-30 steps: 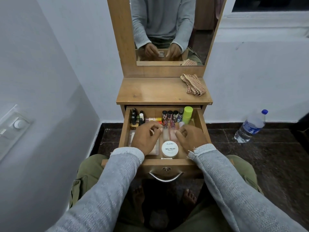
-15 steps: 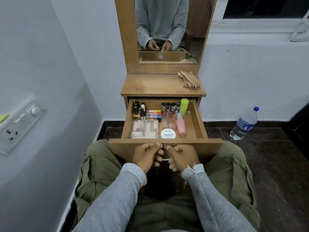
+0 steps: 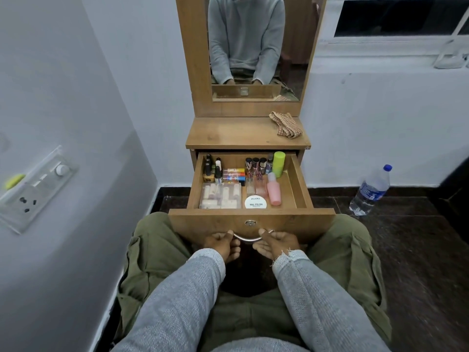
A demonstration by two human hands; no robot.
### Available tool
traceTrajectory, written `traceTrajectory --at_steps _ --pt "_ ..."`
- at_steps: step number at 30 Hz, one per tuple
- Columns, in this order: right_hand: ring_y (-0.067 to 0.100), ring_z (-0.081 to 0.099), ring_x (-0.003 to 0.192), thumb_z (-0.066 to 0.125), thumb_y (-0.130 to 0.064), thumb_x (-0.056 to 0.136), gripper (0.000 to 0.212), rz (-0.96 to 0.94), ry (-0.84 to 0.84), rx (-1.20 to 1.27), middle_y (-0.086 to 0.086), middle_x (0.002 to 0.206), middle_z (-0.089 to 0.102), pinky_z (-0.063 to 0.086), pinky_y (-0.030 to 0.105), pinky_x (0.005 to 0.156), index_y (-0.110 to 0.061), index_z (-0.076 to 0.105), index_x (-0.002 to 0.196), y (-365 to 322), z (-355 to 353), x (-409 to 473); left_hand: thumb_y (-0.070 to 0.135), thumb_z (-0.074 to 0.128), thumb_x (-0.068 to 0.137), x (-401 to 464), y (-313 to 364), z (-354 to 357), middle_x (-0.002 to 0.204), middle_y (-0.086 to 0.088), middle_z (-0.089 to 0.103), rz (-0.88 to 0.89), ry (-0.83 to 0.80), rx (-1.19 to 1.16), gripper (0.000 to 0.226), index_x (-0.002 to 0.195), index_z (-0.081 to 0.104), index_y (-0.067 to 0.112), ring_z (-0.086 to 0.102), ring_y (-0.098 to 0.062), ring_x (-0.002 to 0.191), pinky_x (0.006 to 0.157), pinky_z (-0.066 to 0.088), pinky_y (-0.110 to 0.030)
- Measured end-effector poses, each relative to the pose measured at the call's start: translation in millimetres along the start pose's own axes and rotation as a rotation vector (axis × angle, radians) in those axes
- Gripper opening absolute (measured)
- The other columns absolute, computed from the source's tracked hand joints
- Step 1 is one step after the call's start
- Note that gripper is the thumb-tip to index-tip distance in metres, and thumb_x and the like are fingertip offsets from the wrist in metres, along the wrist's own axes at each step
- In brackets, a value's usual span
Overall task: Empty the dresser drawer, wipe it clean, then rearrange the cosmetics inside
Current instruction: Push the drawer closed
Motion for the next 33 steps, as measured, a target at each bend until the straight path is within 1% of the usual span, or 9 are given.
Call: traceTrajectory --at_steps 4,6,9,11,14,16,21,29,33 --pt "0.021 0.069 0.055 0.067 -0.006 0.087 0.014 0.004 -0.011 0.016 0.024 0.074 0.066 0.057 0.022 0.052 0.004 0.057 0.088 0 1 5 0.015 0.054 0.098 6 1 0 0.064 -0.008 0.063 0.024 0.000 -0.022 0.020 0.082 0.056 0.004 0.055 -0.008 0.037 0.038 0.049 -0.019" --pt "0.024 0.069 0.058 0.067 -0.005 0.087 0.012 0.009 -0.015 0.025 0.024 0.074 0.066 0.058 0.023 0.055 0.002 0.058 0.083 -2 1 9 0.015 0.056 0.097 10 2 0 0.062 -0.007 0.063 0.022 0.007 -0.032 0.021 0.080 0.057 0.004 0.056 -0.008 0.037 0.039 0.049 -0.020" --pt "0.028 0.068 0.065 0.068 -0.005 0.086 0.013 0.011 -0.019 0.037 0.026 0.076 0.066 0.059 0.025 0.057 0.003 0.058 0.082 -8 4 17 0.015 0.057 0.097 17 5 2 0.065 -0.008 0.064 0.039 0.008 -0.048 0.020 0.081 0.058 0.004 0.056 -0.008 0.039 0.041 0.051 -0.020" --pt "0.027 0.069 0.063 0.068 -0.005 0.086 0.014 0.014 -0.023 0.038 0.026 0.078 0.066 0.059 0.024 0.056 0.005 0.059 0.086 -13 7 27 0.016 0.057 0.097 23 11 6 0.068 -0.009 0.064 0.050 0.012 -0.062 0.017 0.084 0.058 0.005 0.056 -0.009 0.040 0.042 0.051 -0.020" --pt "0.023 0.069 0.057 0.068 -0.006 0.086 0.028 0.020 -0.022 0.051 0.026 0.077 0.066 0.057 0.023 0.052 0.012 0.056 0.103 -21 13 43 0.016 0.058 0.096 35 23 13 0.069 -0.008 0.064 0.047 0.027 -0.071 0.015 0.084 0.058 0.006 0.057 -0.011 0.044 0.042 0.052 -0.020" --pt "0.021 0.069 0.053 0.068 -0.005 0.086 0.033 0.021 -0.016 0.053 0.026 0.077 0.065 0.056 0.022 0.050 0.014 0.054 0.109 -29 18 54 0.016 0.058 0.096 46 32 17 0.068 -0.007 0.065 0.043 0.031 -0.068 0.016 0.083 0.058 0.007 0.057 -0.013 0.048 0.042 0.052 -0.020" --pt "0.020 0.069 0.052 0.068 -0.006 0.086 0.039 0.023 -0.017 0.049 0.027 0.078 0.065 0.056 0.022 0.049 0.015 0.052 0.114 -52 29 85 0.017 0.056 0.097 76 56 31 0.068 -0.006 0.064 0.048 0.032 -0.051 0.017 0.083 0.057 0.008 0.055 -0.009 0.043 0.041 0.050 -0.020" --pt "0.019 0.068 0.050 0.067 -0.004 0.087 0.040 0.022 -0.027 0.040 0.024 0.076 0.064 0.056 0.022 0.049 0.011 0.048 0.118 -88 46 128 0.013 0.055 0.098 123 96 50 0.065 -0.007 0.061 0.070 0.035 -0.004 0.023 0.076 0.053 0.008 0.050 -0.006 0.034 0.037 0.044 -0.019" --pt "0.017 0.068 0.048 0.067 -0.005 0.087 0.040 0.003 -0.007 0.018 0.025 0.078 0.065 0.056 0.022 0.049 0.010 0.048 0.119 -102 54 149 0.015 0.053 0.099 144 112 59 0.064 -0.005 0.060 0.065 0.037 0.011 0.023 0.076 0.053 0.010 0.049 -0.004 0.032 0.035 0.042 -0.016"
Point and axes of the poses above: each hand's wrist, its own x-axis towards the middle knuckle, its own z-axis out of the palm, y = z × x, the point moved 3 cm from there along x, towards the middle knuckle
